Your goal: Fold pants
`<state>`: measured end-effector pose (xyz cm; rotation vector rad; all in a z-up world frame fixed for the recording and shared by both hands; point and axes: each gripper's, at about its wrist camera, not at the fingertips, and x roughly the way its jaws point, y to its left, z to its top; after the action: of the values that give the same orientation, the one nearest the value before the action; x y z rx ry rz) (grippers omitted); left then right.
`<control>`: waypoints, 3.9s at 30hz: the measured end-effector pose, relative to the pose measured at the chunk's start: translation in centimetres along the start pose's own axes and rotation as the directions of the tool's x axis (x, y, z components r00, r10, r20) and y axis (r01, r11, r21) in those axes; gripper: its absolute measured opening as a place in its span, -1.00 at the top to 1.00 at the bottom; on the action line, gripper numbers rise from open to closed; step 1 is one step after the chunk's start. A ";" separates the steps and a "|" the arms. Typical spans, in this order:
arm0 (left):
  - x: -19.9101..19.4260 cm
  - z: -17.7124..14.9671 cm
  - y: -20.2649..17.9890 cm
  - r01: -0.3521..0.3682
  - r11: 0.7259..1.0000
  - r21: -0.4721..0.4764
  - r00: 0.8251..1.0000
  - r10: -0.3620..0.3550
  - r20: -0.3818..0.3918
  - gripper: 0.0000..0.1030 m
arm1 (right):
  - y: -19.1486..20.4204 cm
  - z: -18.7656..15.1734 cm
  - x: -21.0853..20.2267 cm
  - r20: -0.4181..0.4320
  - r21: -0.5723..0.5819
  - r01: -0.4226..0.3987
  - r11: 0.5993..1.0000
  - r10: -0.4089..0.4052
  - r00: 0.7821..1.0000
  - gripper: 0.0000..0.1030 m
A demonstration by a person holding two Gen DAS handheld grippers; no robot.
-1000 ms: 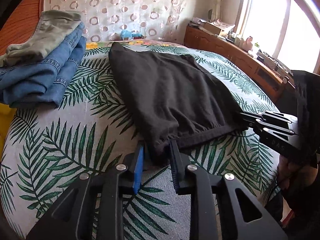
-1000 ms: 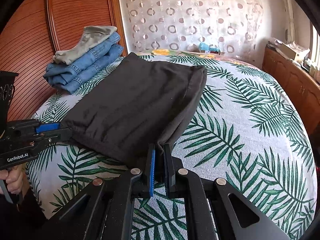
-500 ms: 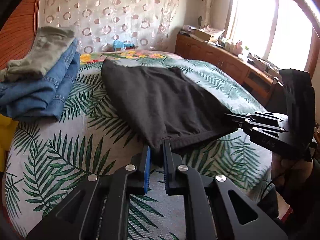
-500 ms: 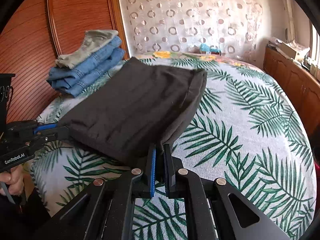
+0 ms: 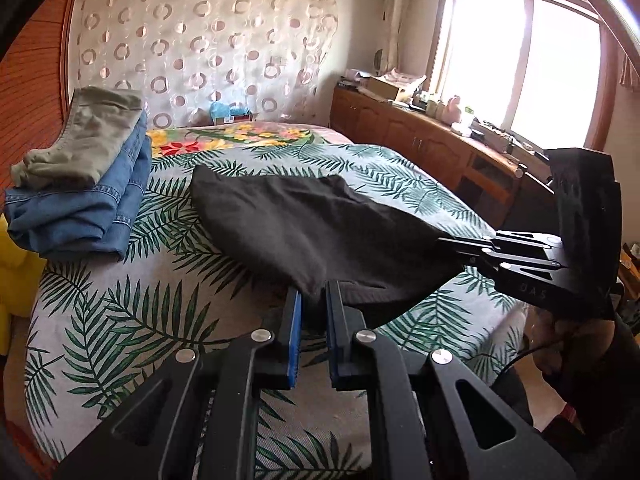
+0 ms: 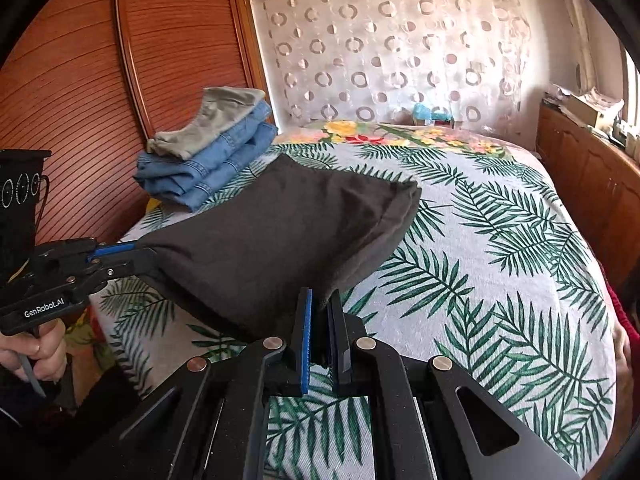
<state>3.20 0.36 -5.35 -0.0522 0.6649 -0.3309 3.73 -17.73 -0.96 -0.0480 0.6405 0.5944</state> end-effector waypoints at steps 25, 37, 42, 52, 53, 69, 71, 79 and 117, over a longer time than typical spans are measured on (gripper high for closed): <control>-5.9 1.6 -2.2 0.048 0.996 0.072 0.993 -0.055 0.102 0.78 | 1.2 -0.2 -6.8 0.072 -0.060 -0.021 0.998 0.025 0.997 0.88; -1.2 0.4 -0.2 0.017 1.000 0.016 0.999 -0.018 0.031 0.78 | 0.0 -1.2 -3.9 0.024 -0.016 -0.028 0.999 0.029 0.999 0.88; 0.6 1.1 0.8 0.002 1.000 -0.015 1.000 -0.002 0.031 0.78 | -0.2 0.2 -1.4 0.026 -0.006 -0.026 1.000 0.026 0.999 0.88; 0.9 4.6 1.9 -0.035 0.999 -0.013 0.993 0.037 0.116 0.77 | -0.8 4.3 3.3 0.062 -0.019 0.021 1.000 -0.019 0.998 0.88; 1.1 4.8 2.2 -0.044 0.999 -0.015 0.992 0.045 0.119 0.77 | -1.0 4.7 3.8 0.064 -0.013 0.026 1.000 -0.025 0.998 0.88; 5.0 8.1 4.3 -0.076 0.997 -0.003 0.992 0.076 0.096 0.77 | -2.1 8.6 10.3 0.035 -0.025 0.111 0.993 -0.110 0.993 0.90; 5.4 8.4 4.3 -0.080 0.997 0.001 0.993 0.079 0.091 0.77 | -2.2 8.9 10.8 0.031 -0.028 0.119 0.993 -0.118 0.993 0.90; 5.9 7.6 4.7 -0.088 0.996 -0.025 0.994 0.090 0.069 0.64 | -2.7 9.0 12.3 -0.005 -0.011 0.114 0.993 -0.114 0.993 0.90; 8.1 1.8 5.5 -0.128 0.991 0.029 0.987 0.130 -0.097 -0.36 | -4.9 0.7 3.9 -0.118 0.009 0.094 0.996 -0.092 0.989 0.59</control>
<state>11.82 2.92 -9.58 0.0288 0.7591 -0.2174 9.23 -19.70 -3.27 -0.0991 0.7528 0.4996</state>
